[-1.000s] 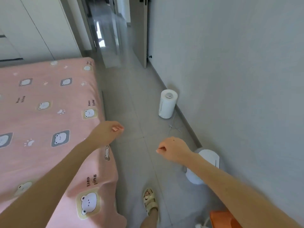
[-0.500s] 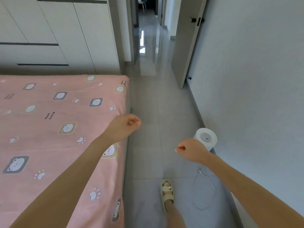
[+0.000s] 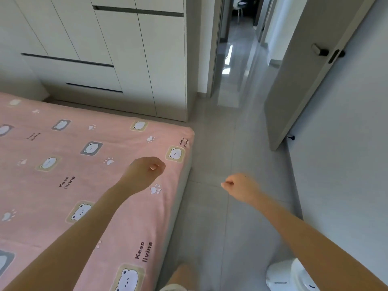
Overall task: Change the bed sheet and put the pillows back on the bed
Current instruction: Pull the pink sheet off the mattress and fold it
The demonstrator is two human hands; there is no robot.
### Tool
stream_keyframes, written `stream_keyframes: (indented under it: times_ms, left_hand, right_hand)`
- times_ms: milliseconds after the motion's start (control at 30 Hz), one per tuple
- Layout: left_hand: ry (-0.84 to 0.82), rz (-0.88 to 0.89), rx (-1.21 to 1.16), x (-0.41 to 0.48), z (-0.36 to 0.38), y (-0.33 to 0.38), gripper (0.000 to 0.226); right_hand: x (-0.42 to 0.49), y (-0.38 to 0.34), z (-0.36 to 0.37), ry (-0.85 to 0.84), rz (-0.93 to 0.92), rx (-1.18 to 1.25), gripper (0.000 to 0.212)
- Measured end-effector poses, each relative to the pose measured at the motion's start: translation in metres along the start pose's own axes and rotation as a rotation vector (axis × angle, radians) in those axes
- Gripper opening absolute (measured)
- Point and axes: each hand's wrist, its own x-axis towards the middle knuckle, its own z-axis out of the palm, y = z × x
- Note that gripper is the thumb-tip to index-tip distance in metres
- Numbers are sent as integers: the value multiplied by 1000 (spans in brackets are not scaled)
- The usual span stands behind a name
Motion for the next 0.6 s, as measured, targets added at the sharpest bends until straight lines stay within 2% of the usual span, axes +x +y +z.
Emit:
stream_keyframes:
  times_ms: [167, 300, 400, 600]
  left_hand:
    - [17, -6, -16, 140, -17, -10, 21]
    - [-2, -25, -29, 268, -22, -19, 23]
    - [-49, -30, 10, 361, -13, -27, 14]
    - [-89, -98, 21, 506, 31, -41, 17]
  right_hand:
    - [143, 3, -11, -34, -2, 33, 47]
    - [252, 13, -14, -105, 140, 174, 39]
    - [322, 22, -18, -160, 230, 254, 43]
    - [449, 45, -18, -151, 377, 473, 42]
